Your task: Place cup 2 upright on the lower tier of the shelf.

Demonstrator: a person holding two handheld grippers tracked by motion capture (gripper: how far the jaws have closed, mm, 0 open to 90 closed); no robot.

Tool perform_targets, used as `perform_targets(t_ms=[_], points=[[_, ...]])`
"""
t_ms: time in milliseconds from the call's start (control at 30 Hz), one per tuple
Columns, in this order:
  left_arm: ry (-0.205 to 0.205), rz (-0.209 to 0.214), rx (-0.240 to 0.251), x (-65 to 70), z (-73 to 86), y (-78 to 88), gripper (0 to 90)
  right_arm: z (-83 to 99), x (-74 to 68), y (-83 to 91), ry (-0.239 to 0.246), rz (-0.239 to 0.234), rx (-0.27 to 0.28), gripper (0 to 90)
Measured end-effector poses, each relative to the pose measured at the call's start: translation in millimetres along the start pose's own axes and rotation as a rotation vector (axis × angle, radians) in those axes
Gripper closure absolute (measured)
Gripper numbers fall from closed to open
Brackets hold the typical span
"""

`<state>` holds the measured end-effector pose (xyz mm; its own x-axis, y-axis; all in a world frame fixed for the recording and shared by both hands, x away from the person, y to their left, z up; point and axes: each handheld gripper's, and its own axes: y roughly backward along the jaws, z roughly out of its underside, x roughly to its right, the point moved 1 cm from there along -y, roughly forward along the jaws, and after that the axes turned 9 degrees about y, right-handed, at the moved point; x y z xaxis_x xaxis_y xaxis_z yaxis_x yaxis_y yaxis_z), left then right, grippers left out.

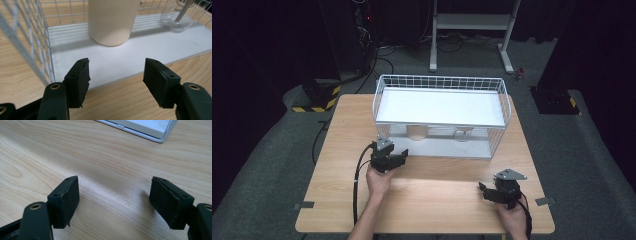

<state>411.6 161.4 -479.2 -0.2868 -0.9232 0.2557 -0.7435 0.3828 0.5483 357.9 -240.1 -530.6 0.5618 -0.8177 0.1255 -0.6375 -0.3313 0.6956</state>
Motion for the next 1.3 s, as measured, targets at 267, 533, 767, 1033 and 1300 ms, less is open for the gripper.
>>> perform_targets(t_ms=[267,533,767,1033,1300], points=[[0.018,-0.017,0.0,-8.0,6.7,8.5,35.6,0.0,0.0,0.1,-0.001,-0.001,0.0,24.0],[0.027,-0.022,0.003,-8.7,8.8,21.1,34.5,0.5,0.4,0.3,0.009,0.004,0.001,23.8],[0.022,-0.03,0.001,-10.9,11.3,28.6,33.8,0.5,0.4,0.2,0.007,0.004,0.001,23.7],[0.029,-0.044,0.013,-16.6,14.7,41.1,33.0,0.4,0.2,0.3,0.004,0.003,0.0,23.8],[0.043,-0.055,0.023,-24.5,21.8,49.8,32.6,0.4,0.2,0.3,0.004,0.003,0.0,23.7]])
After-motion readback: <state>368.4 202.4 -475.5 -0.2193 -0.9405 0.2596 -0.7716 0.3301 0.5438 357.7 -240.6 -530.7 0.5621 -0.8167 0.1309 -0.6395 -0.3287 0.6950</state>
